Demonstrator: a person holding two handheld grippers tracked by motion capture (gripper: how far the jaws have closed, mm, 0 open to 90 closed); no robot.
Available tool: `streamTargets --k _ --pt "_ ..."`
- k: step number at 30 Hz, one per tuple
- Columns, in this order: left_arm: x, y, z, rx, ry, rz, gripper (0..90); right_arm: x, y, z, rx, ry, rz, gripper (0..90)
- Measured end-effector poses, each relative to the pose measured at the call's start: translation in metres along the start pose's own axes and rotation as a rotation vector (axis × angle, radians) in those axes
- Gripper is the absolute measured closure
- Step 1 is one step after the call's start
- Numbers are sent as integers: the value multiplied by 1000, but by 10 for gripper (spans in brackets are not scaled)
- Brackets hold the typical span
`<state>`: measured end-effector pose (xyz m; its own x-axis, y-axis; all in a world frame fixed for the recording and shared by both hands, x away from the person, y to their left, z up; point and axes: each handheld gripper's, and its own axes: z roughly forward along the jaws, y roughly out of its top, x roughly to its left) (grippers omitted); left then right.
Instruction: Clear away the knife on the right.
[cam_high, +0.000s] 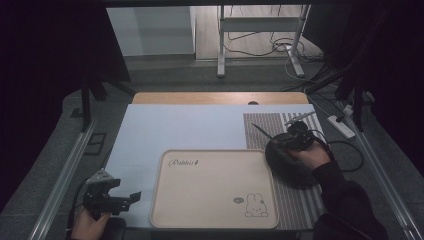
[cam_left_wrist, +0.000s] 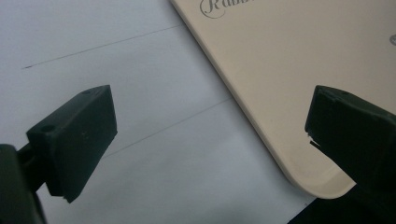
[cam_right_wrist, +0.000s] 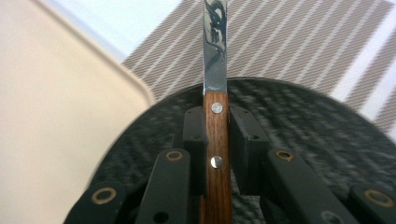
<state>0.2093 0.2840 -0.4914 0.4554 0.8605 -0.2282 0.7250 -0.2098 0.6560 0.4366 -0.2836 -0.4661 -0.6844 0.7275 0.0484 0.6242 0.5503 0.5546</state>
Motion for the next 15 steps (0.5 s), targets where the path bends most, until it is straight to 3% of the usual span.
streamTargets --k 15 --pt "0 0 0 0 0 0 29 52 -13 -3 10 64 -59 773"
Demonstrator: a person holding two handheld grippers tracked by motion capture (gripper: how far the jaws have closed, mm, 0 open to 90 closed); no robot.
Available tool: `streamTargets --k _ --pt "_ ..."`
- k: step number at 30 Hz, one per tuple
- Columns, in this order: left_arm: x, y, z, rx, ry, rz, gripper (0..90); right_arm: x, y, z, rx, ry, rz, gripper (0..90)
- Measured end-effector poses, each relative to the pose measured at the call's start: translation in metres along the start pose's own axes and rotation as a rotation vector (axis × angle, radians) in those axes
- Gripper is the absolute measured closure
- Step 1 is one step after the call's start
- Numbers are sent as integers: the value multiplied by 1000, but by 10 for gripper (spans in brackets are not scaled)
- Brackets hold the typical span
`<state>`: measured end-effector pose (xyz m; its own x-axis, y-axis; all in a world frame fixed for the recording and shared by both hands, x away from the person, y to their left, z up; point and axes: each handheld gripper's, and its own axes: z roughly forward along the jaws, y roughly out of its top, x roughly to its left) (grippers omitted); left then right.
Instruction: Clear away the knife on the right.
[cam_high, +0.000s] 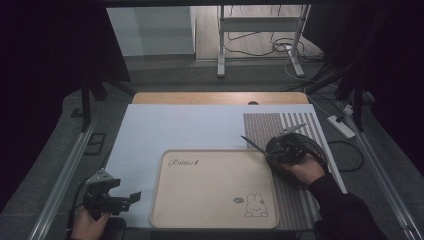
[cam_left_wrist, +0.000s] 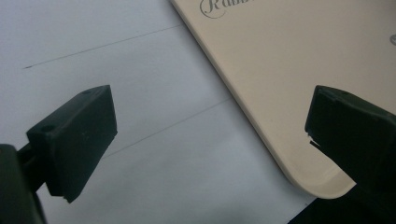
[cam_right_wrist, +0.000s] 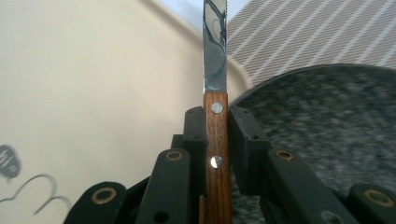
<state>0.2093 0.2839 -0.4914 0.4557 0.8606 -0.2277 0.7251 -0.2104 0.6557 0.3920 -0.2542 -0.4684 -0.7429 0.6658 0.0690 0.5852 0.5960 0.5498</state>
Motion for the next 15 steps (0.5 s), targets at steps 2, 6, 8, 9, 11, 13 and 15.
streamTargets --k 2,6,8,9,11,13,15 --pt "0 0 0 0 0 0 29 8 -2 0 3 9 -13 773" --pt "0 0 0 0 1 0 29 23 -4 1 9 27 -34 772" --pt "0 0 0 0 3 1 29 31 -6 2 12 32 -43 772" --pt "0 0 0 -1 3 0 29 38 -7 3 15 34 -50 772" --pt "0 0 0 0 3 1 29 45 -8 4 16 38 -57 772" --pt "0 0 0 0 3 0 29 48 -8 5 18 37 -62 772" --pt "0 0 0 0 3 1 29 55 -9 7 23 42 -68 772"
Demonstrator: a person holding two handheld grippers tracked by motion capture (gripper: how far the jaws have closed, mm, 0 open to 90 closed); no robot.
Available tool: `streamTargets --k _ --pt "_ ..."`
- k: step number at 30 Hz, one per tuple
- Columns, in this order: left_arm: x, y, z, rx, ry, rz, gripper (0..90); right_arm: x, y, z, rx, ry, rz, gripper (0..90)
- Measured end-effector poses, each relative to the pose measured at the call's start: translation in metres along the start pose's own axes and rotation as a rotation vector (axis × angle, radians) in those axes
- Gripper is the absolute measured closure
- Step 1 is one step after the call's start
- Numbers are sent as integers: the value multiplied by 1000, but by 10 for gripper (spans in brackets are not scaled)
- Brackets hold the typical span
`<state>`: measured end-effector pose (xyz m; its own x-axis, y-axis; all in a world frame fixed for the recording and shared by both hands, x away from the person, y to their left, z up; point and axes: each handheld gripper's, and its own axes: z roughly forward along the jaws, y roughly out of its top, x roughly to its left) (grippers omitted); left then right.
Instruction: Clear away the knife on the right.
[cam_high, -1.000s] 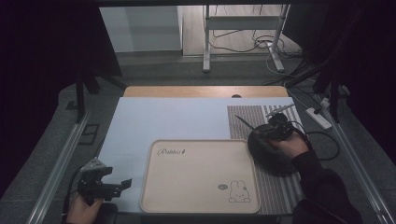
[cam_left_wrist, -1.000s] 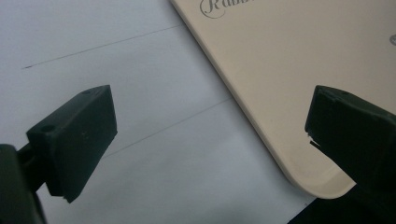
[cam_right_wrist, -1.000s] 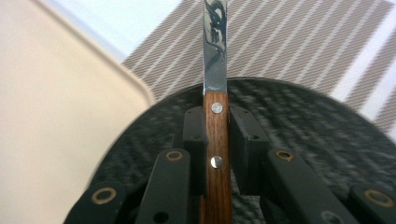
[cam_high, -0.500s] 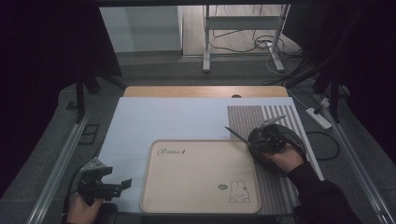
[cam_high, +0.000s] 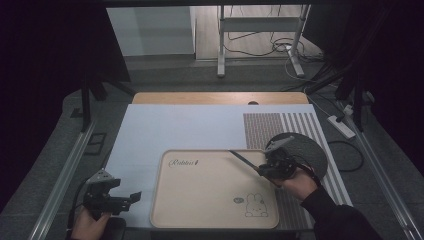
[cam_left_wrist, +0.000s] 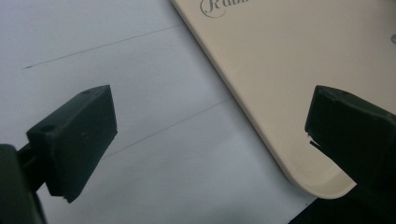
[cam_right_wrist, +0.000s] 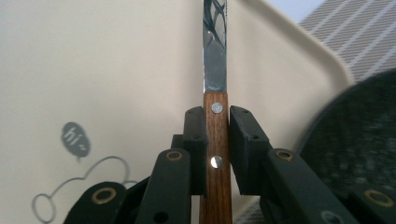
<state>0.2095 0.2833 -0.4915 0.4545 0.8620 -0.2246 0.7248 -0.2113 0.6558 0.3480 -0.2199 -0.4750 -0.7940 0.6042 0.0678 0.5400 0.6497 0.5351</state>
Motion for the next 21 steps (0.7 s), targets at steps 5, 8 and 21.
streamTargets --k 5,8,21 --pt "0 0 0 0 0 0 29 16 1 7 16 13 -19 772" --pt "0 0 0 1 1 1 30 25 1 11 20 22 -27 772" --pt "0 0 0 0 -1 0 30 38 -6 29 120 44 -54 750"
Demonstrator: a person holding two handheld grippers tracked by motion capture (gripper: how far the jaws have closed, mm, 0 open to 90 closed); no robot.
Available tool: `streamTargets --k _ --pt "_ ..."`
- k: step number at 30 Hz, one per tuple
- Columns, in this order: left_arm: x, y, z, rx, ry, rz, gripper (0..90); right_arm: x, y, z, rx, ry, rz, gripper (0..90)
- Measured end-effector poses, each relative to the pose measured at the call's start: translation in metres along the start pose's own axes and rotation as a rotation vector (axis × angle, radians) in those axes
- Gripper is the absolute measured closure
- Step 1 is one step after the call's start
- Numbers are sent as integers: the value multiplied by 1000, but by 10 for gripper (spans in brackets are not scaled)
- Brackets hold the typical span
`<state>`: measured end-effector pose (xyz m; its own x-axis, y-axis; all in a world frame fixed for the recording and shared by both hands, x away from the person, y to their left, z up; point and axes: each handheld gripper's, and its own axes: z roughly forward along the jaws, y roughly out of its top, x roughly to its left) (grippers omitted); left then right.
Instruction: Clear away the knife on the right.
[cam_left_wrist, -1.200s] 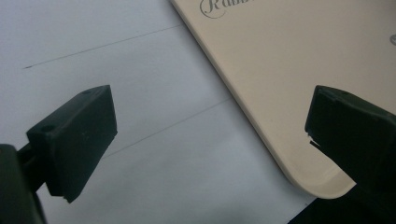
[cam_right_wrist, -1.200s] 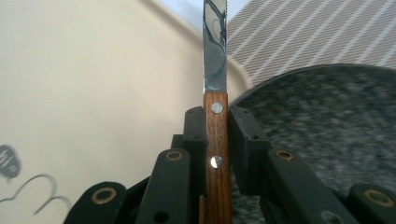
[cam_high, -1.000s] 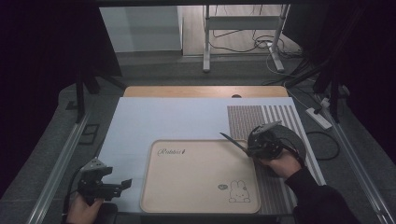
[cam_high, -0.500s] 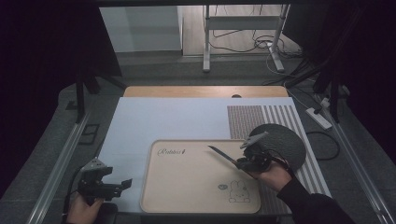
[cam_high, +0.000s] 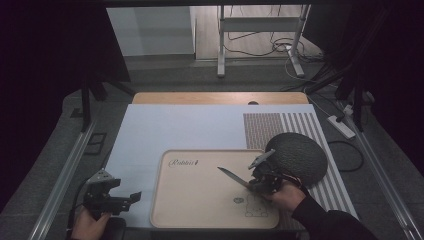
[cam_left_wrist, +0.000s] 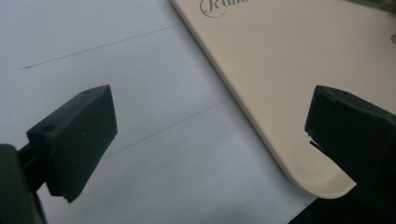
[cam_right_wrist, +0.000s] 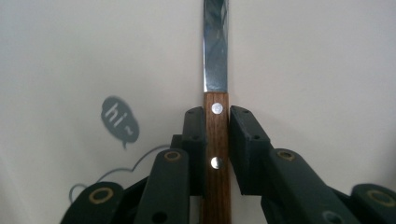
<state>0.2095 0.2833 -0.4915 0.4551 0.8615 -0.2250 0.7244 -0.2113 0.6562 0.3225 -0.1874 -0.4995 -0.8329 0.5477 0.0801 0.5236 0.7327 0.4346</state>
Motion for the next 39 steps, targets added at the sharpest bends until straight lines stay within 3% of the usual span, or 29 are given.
streamTargets --k 3,4,5,6,7,8,10,12,14,17,23,39 --pt "0 0 0 1 0 -1 30 0 2 -4 -9 12 0 647" --pt "0 0 0 2 0 -1 30 0 6 -10 -41 2 -11 614" --pt "0 0 0 4 0 -1 30 0 6 -10 -41 2 -11 614" --pt "0 0 1 5 0 -1 30 0 9 -13 -60 4 -19 634" --pt "0 0 1 6 0 0 31 3 16 -15 -76 37 -43 793" --pt "0 1 1 6 1 0 31 3 16 -15 -76 37 -43 793" --pt "0 1 1 7 1 1 31 9 23 -12 -64 46 -81 882" --pt "0 1 1 8 1 1 31 16 29 -3 -40 70 -117 895" --pt "0 1 1 8 1 2 31 21 36 9 3 61 -166 895" --pt "0 0 1 7 0 1 31 20 39 19 27 61 -173 895" --pt "0 0 1 6 -1 3 32 3 32 18 26 36 -109 895" --pt "0 0 0 4 -3 5 33 -27 10 2 18 -18 12 895"
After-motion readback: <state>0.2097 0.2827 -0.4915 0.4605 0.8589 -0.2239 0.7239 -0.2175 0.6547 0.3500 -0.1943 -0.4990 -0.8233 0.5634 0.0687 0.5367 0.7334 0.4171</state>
